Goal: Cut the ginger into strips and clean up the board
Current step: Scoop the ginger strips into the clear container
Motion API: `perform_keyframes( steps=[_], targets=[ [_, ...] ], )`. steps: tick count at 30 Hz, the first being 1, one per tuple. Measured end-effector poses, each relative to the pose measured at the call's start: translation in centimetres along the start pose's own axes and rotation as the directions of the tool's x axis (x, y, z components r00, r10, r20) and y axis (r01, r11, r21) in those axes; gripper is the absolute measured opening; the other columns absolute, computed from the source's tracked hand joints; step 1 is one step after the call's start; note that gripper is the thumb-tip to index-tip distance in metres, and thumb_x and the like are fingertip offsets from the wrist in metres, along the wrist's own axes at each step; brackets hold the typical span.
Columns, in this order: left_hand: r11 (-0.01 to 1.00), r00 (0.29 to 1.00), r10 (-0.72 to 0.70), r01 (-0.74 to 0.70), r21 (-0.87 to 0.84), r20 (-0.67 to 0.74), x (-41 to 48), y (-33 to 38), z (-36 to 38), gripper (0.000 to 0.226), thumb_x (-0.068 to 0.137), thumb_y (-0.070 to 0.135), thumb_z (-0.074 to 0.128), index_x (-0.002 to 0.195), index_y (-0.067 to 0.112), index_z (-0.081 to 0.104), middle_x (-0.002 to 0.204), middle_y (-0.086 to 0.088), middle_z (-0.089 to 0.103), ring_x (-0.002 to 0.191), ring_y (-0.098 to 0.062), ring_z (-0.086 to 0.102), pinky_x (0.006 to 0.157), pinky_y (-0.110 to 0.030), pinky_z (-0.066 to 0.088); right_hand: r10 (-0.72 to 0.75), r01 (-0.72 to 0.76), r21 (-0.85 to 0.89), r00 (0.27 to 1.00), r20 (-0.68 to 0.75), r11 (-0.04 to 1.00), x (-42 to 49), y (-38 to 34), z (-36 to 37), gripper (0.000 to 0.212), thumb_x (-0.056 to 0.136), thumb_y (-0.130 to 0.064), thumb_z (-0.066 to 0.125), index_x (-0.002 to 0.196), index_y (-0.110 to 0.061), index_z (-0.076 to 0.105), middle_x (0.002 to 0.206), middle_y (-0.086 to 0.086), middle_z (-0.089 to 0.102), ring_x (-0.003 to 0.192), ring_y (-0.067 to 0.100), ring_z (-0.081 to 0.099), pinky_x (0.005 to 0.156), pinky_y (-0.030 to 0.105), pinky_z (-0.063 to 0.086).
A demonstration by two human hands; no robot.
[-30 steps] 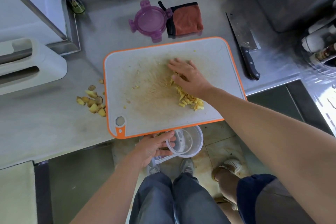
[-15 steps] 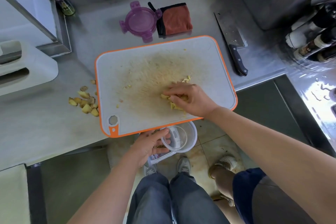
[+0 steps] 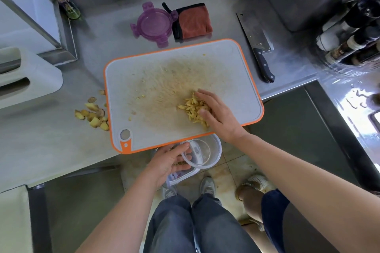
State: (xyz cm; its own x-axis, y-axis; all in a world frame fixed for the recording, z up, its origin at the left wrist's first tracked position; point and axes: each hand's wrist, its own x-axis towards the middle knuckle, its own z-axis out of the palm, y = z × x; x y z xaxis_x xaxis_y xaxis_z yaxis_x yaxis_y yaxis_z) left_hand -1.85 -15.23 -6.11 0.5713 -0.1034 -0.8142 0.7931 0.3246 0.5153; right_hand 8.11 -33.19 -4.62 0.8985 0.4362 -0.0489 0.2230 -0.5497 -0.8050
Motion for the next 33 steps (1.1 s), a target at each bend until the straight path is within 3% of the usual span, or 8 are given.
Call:
perform_keyframes(
  steps=[4,7,10,12,15,20,25,33],
  targets=[
    [1.000,1.000,0.007,-0.007,-0.006,0.008,0.0,-0.1,0.0,0.037,0.088,0.019,0.068,0.119,0.000,0.062,0.110,-0.019,0.070,0.083,-0.020,0.072,0.062,-0.031,0.057,0.159,-0.150,0.064,0.972,-0.171,0.987,-0.4,-0.2,-0.3,0.052,0.098,-0.037,0.033,0.146,-0.016,0.037,0.153,-0.001,0.030,0.142,0.012,0.025,0.118,0.040,0.020],
    [1.000,1.000,0.009,-0.009,-0.025,0.009,0.1,-0.3,-0.1,0.039,0.087,0.020,0.069,0.120,0.000,0.062,0.111,-0.020,0.069,0.083,-0.021,0.071,0.063,-0.032,0.057,0.159,-0.150,0.094,0.983,-0.090,0.984,-1.3,-1.1,1.1,0.054,0.099,-0.036,0.029,0.148,-0.014,0.032,0.155,0.000,0.027,0.144,0.005,0.015,0.121,0.036,0.007],
    [0.999,1.000,0.016,-0.015,-0.030,0.016,0.0,-0.5,0.0,0.037,0.088,0.019,0.068,0.119,0.001,0.062,0.114,-0.022,0.067,0.085,-0.022,0.071,0.063,-0.032,0.057,0.187,-0.167,0.247,0.981,-0.059,0.955,-1.7,-2.1,1.3,0.050,0.101,-0.033,0.032,0.148,-0.016,0.030,0.156,-0.004,0.025,0.142,0.001,0.018,0.119,0.024,0.012],
    [0.999,1.000,0.022,-0.021,-0.029,0.021,0.0,-0.6,0.0,0.032,0.089,0.020,0.067,0.117,0.004,0.063,0.115,-0.022,0.067,0.087,-0.022,0.070,0.064,-0.032,0.058,0.237,-0.189,0.285,0.961,-0.143,0.940,-1.6,-2.3,0.5,0.048,0.101,-0.033,0.032,0.145,-0.015,0.037,0.153,-0.003,0.031,0.140,0.002,0.026,0.116,0.020,0.018],
    [0.999,0.999,0.029,-0.028,-0.023,0.026,0.0,-0.7,0.1,0.029,0.090,0.020,0.066,0.116,0.007,0.063,0.115,-0.020,0.068,0.090,-0.023,0.070,0.069,-0.036,0.059,0.306,-0.252,0.217,0.914,-0.268,0.943,-2.1,-2.0,-0.5,0.041,0.103,-0.026,0.034,0.139,-0.013,0.047,0.149,-0.001,0.040,0.135,0.007,0.034,0.111,0.018,0.024],
    [0.999,0.999,0.040,-0.039,-0.032,0.003,-0.1,-0.9,0.2,0.030,0.090,0.019,0.065,0.118,0.008,0.061,0.111,-0.018,0.069,0.086,-0.022,0.070,0.077,-0.041,0.060,0.335,-0.348,-0.041,0.923,-0.187,0.936,-3.6,-2.8,0.3,0.043,0.102,-0.023,0.036,0.143,-0.012,0.042,0.150,0.003,0.038,0.141,0.017,0.030,0.114,0.026,0.021],
    [0.998,0.999,0.046,-0.046,-0.046,0.001,-0.1,-1.2,0.3,0.037,0.090,0.018,0.066,0.125,0.009,0.058,0.111,-0.016,0.069,0.088,-0.021,0.070,0.077,-0.041,0.060,0.325,-0.363,-0.149,0.917,-0.231,0.920,-4.5,-3.5,0.7,0.048,0.090,-0.005,0.041,0.138,-0.008,0.048,0.138,0.007,0.052,0.128,0.026,0.044,0.104,0.034,0.038],
    [0.997,0.999,0.036,-0.035,-0.064,0.016,0.0,-1.4,0.3,0.041,0.090,0.020,0.066,0.129,0.011,0.056,0.112,-0.016,0.069,0.089,-0.022,0.070,0.075,-0.038,0.060,0.312,-0.334,-0.046,0.915,-0.254,0.941,-6.7,-5.4,1.6,0.036,0.092,-0.003,0.046,0.123,-0.008,0.062,0.121,0.005,0.064,0.104,0.019,0.060,0.088,0.023,0.045]
  ],
)
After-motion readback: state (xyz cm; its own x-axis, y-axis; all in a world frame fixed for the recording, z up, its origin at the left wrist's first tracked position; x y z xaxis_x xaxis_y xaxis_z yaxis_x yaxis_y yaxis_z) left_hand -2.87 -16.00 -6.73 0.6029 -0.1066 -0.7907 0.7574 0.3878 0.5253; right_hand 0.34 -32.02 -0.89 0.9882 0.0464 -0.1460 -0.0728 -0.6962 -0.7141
